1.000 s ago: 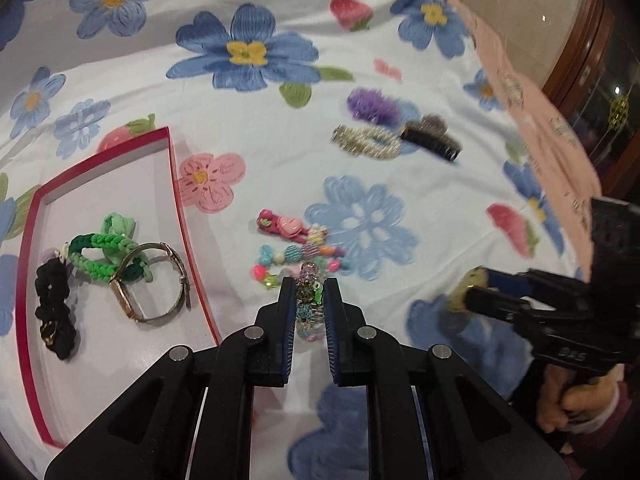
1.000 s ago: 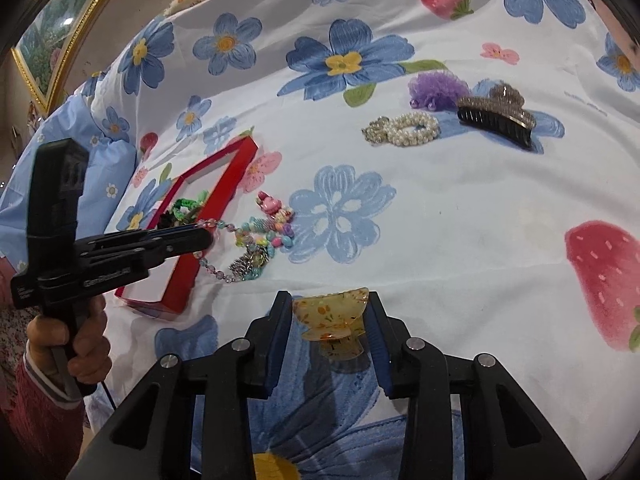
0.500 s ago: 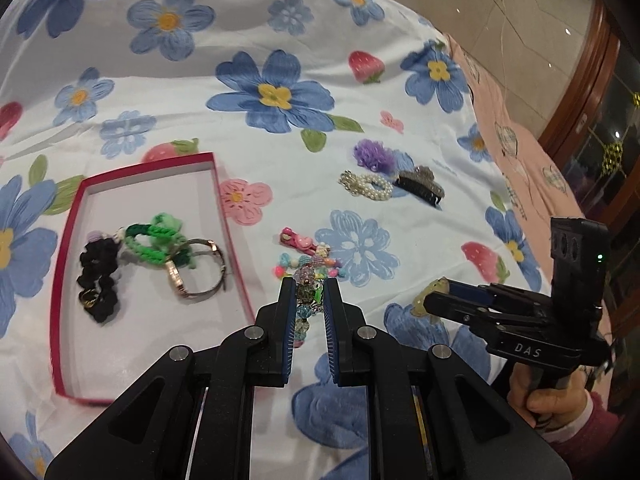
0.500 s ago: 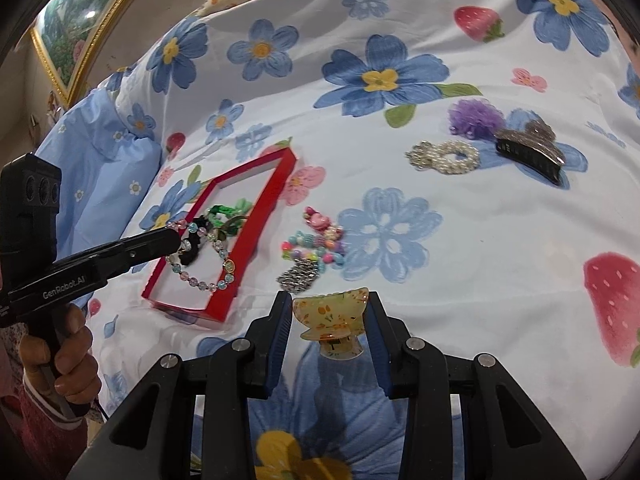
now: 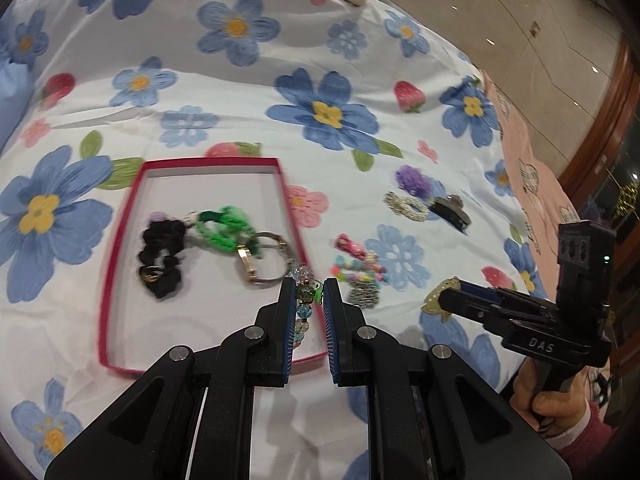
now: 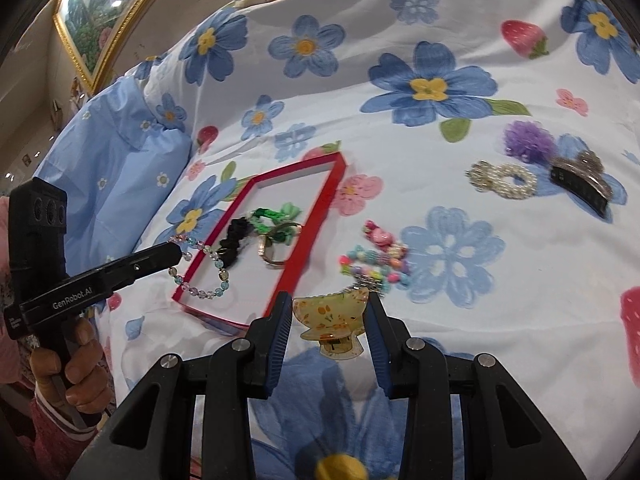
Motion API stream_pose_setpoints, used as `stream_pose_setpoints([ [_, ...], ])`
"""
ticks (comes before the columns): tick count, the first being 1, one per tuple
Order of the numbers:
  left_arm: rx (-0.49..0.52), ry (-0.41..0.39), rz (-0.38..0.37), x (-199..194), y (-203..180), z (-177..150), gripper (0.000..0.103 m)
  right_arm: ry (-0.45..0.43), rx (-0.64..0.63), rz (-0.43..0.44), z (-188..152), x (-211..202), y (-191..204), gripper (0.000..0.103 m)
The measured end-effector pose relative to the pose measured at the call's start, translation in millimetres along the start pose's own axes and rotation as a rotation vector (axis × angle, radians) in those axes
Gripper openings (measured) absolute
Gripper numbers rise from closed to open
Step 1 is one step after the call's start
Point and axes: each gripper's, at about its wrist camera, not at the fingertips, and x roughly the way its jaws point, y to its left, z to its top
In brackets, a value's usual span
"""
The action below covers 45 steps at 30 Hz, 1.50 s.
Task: Organize jewelry
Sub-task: 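Carry the bracelet and hair claw into the red box and lower them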
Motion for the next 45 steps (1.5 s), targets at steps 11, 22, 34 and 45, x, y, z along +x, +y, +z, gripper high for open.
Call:
stream_pose_setpoints([
  [11,-0.093,-0.015,0.074,-10.6,51.9,-10.9,0.012,0.029,-0.066,0.071,11.4,30.1,41.9,0.037],
  [22,-0.123,0.009,0.082,7.9,77.0,-9.9,0.012,0.078,-0.111,0.117,21.7,76.5,77.2,0.037],
  [34,-0.154,0.066,0.073,45.9,106.9,-10.0,0.012,0.181,-0.12,0.077,17.9,134.0,81.9,0.037],
  [45,-0.175,0.113,0.146,59.7,126.3,-23.3,0.012,0.22,-0.151,0.062,10.4,155.1,86.8,0.037],
])
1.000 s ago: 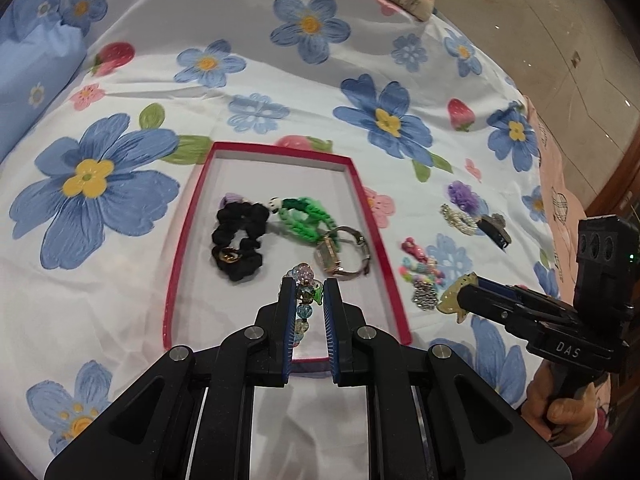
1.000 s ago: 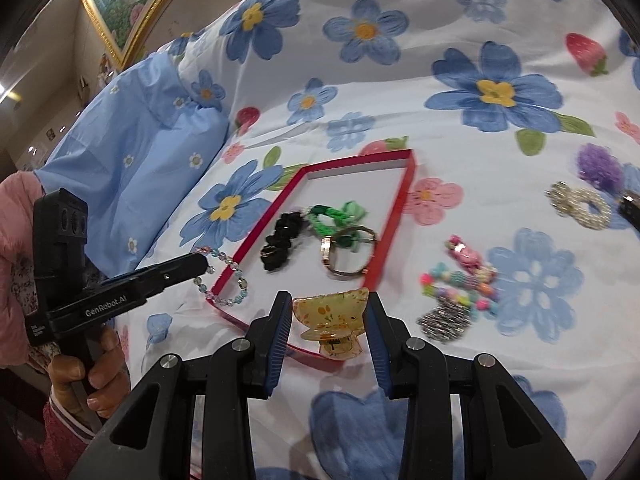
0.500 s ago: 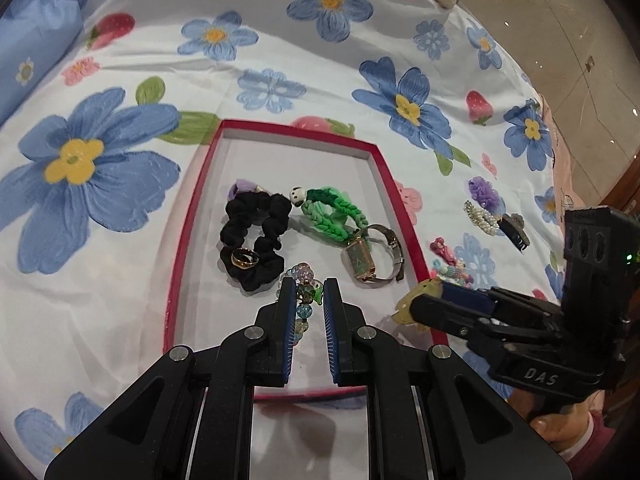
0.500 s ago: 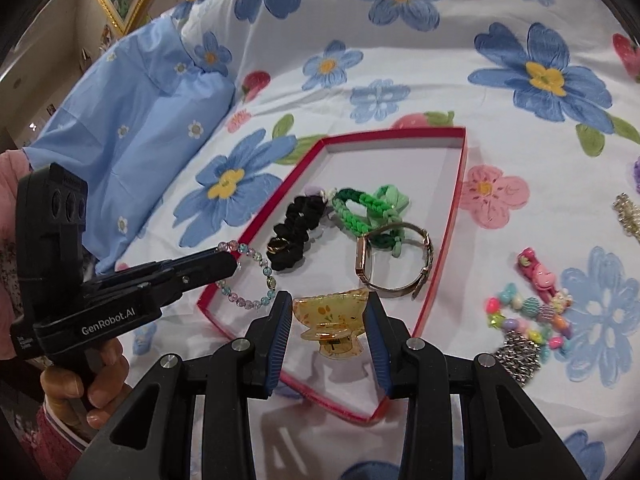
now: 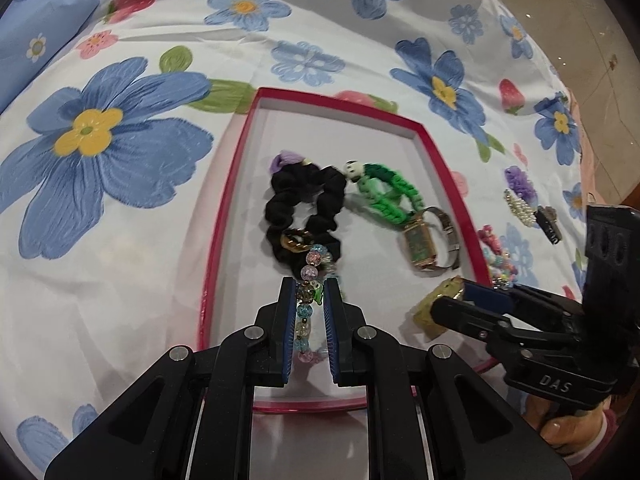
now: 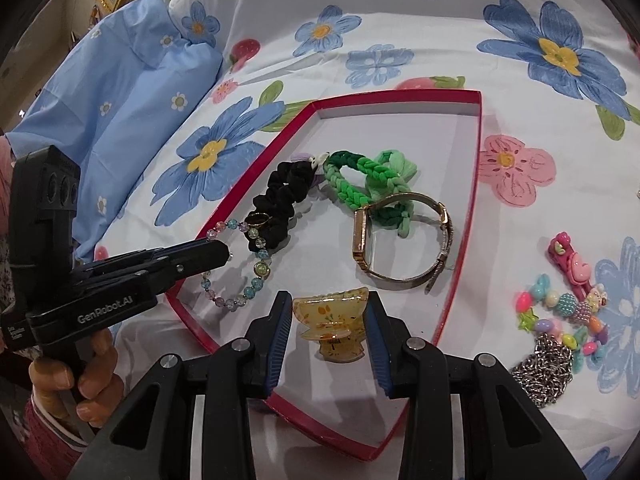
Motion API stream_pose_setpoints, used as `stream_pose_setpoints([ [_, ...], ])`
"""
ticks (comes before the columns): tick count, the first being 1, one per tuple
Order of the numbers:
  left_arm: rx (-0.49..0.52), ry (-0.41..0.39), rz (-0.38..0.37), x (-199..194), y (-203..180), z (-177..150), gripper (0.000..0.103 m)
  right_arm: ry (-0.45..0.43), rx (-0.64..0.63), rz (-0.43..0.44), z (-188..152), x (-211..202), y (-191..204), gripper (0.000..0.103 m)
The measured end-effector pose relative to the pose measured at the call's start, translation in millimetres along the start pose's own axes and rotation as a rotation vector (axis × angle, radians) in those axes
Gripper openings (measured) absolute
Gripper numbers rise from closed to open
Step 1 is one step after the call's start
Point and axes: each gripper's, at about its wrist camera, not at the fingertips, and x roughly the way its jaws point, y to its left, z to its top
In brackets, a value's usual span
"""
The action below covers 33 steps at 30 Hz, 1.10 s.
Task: Organize jewelry
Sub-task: 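Carry the bracelet and hair claw into the red box and lower them, then open both tools and lift them away from the red box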
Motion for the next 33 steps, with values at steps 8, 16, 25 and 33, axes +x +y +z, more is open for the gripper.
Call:
stream_pose_setpoints([
  [8,0.011,0.029,0.06,10.0,0.8,-2.1,0.012,0.008,-0.023,-0.007,1.4,5.7,3.4,0.038],
  [16,0.006,0.059,0.072,16.8,2.3,-2.5,0.012,0.015,-0.025,-0.005,2.7,6.5,3.5,0.038],
  [25,0.0,0.063,0.076,17.0,3.9,-3.4,0.013,0.023,-0.026,-0.005,3.3,7.6,3.9,0.039],
  [33,0.001,0.067,0.083,18.6,3.0,-3.9,0.022,0.025,-0.026,-0.005,3.9,8.5,4.3,0.039],
])
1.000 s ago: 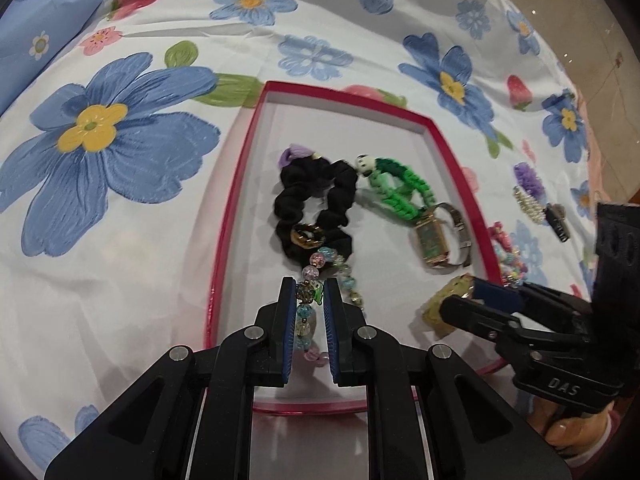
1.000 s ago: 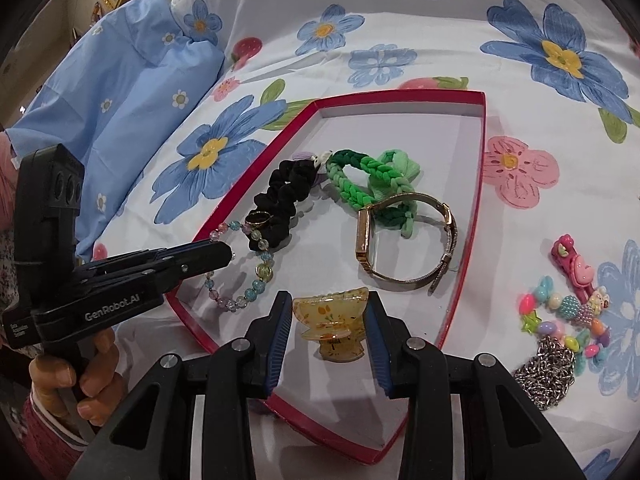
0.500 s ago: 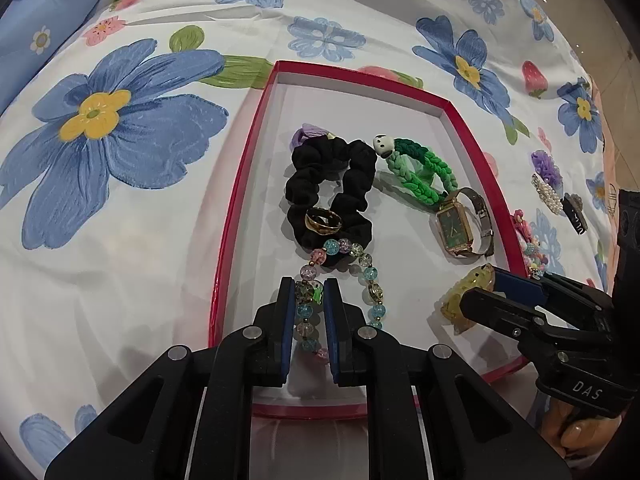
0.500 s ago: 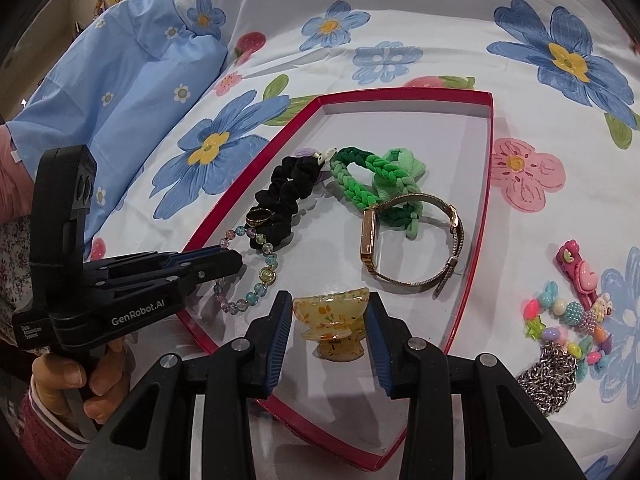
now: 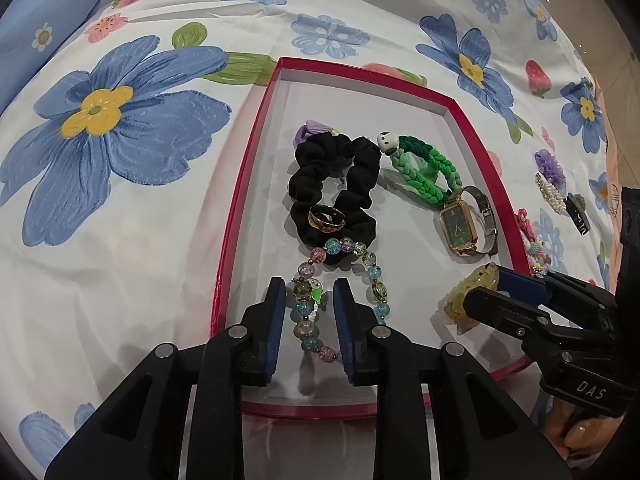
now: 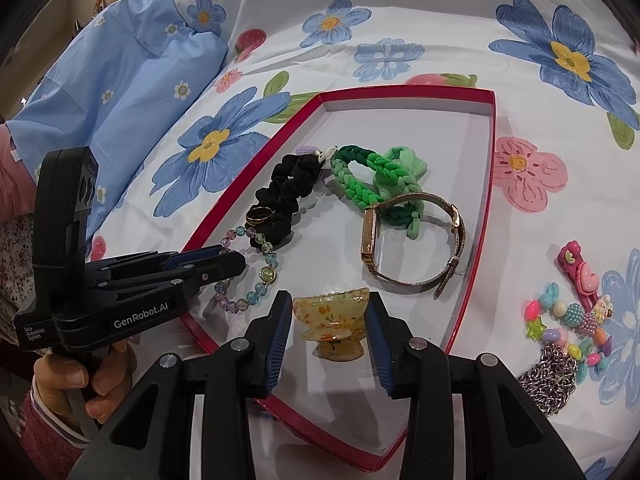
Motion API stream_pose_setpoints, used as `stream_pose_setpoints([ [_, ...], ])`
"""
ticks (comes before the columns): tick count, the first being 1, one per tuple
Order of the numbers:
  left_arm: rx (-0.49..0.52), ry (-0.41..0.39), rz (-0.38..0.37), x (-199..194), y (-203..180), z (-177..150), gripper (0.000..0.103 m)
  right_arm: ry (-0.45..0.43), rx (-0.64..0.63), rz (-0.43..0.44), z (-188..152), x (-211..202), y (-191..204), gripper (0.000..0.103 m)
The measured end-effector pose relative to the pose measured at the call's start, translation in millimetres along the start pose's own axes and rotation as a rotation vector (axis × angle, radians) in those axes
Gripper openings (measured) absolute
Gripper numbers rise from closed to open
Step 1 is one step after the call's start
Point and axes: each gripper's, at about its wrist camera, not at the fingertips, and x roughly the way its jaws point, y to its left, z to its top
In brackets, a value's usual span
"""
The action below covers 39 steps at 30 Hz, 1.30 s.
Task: Organize jewelry
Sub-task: 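Open both tools and lift them away from the red box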
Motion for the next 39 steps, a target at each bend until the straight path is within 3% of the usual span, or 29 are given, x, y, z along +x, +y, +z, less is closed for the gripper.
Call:
stream_pose_setpoints([
  [9,-0.008,-0.003,-0.008,-1.2,1.2,-0.1,0.03,0.005,-0.002,0.0,0.4,1.3,0.3,0.041],
  [16,-0.04,-0.019,-0.04,-11.3,3.9,-0.1,0.051,-0.001,0.02,0.017,-0.9,-4.6,-1.5,0.044],
  [22,-0.071,-0.068,-0.053,-34.1,2.4,-0.9,0.066,-0.051,0.05,0.035,-4.4,-35.4,-9.7,0.045],
  [29,-0.075,-0.101,-0.086,-51.5,-13.9,-0.3,0.071,-0.152,0.11,0.012,-23.0,-86.3,-37.6,0.045],
  [33,-0.054,-0.133,-0.118,-60.9,-33.6,-3.7,0.086,-0.175,0.14,-0.023,-38.2,-106.3,-56.8,0.045],
  [39,-0.018,-0.141,-0.181,-66.5,-65.1,-5.8,0.088,-0.197,0.208,-0.088,-65.0,-132.5,-90.1,0.046],
])
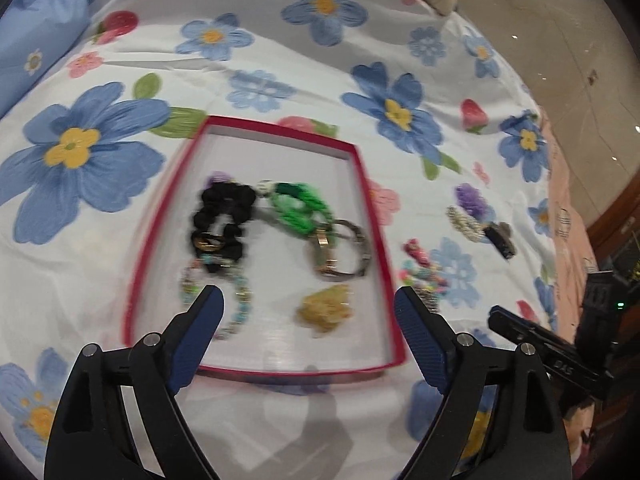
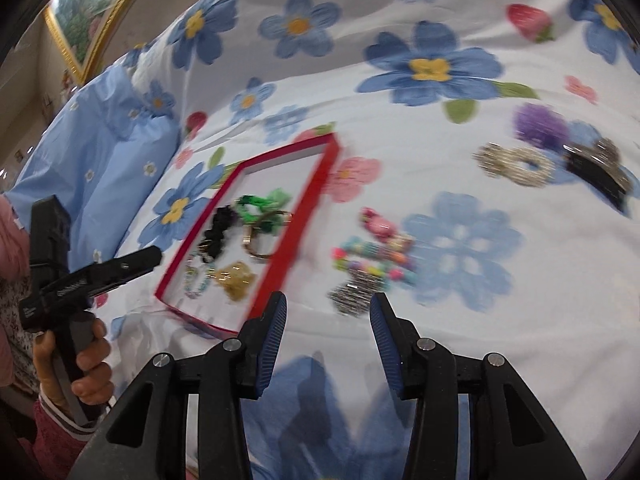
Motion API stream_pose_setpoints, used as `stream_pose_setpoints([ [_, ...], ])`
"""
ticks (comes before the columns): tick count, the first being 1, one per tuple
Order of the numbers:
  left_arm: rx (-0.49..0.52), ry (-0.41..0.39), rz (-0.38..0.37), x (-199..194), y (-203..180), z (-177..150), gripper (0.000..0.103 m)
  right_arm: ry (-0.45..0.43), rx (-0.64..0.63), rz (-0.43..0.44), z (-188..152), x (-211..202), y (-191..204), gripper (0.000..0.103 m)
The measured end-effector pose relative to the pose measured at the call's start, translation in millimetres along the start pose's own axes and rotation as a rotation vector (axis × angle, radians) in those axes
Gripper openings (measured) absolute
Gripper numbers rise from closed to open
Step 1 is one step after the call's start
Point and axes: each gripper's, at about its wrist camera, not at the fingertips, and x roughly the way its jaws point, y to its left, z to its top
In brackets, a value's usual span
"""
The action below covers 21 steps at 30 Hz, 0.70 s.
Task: Organize jewelry
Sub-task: 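Open both tools and lift them away from the red box, then grasp the pastel beaded bracelet with the left tool while the right grasps the pink hair clip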
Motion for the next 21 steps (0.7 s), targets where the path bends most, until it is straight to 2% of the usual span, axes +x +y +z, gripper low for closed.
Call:
stream_pose_setpoints([
  [5,0.095,0.02,0.024,8.5,-31.7,-2.1,0.088,-0.013,0.053,-0.038,-7.5,-14.1,-29.6,0.047],
  [10,0.156,0.046,0.021,16.9,-54.9,-4.5,0.088,-0.019,0.061,-0.053,-6.0,-17.5,-41.6,0.047],
  [21,0.214,0.088,0.033,30.5,-70.9,-7.4,0.088,0.005,0.024,-0.015,27.9,16.8,-40.4,0.046],
])
